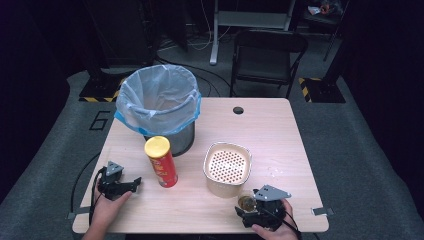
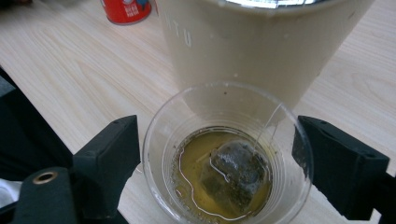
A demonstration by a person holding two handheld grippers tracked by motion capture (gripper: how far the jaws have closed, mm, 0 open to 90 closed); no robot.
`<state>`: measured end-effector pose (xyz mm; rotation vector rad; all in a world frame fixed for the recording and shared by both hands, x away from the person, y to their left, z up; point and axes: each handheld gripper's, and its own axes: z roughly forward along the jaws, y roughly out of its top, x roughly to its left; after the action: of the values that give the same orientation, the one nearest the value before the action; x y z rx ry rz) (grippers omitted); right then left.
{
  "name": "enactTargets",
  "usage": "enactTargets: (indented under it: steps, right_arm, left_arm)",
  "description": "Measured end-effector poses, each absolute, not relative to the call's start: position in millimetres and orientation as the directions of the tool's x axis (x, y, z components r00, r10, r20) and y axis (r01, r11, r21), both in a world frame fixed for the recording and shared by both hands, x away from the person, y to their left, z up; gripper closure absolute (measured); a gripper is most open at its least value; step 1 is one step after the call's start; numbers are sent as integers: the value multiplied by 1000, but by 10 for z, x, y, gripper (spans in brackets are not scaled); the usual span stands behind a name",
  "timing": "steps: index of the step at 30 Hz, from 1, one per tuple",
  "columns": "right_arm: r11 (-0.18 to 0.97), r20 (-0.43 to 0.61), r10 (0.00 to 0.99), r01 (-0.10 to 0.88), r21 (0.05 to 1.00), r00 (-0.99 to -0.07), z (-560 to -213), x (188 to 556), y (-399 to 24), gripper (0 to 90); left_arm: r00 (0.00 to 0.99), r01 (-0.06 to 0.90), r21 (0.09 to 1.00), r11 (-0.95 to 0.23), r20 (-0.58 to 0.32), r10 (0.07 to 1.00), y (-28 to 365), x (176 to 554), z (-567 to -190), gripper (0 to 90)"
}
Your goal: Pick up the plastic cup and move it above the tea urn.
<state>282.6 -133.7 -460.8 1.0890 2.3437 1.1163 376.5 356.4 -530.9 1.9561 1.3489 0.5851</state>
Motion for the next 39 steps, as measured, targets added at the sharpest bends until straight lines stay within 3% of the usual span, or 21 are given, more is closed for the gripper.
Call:
enactTargets:
  steps: [9,16,26,32,39]
  right_arm:
    - [400,-5,783,498,769,-622,-4754,2780,-1256,154]
    - [396,3,790,514,761,-613,-4832,2822,-1242,263]
    - [382,25,787,518,765,-617,-4794,2858,-1340,293]
    - [396,29,768,510,763,-640,-4683,3010,-1507,304]
    - [388,14,786,509,768,-619,-4522,3435,-1794,310]
  left_arm:
    - [366,624,746,-234,-14,930,3568,3771,-5309,130]
    - [371,629,739,-239,-16,928,3572,3770,-5302,130]
    - [372,629,739,-240,-16,928,3573,3771,-5302,130]
    - [371,627,741,-239,-14,929,3571,3771,-5304,130]
    - [368,624,745,-236,-13,930,3568,3772,-5309,130]
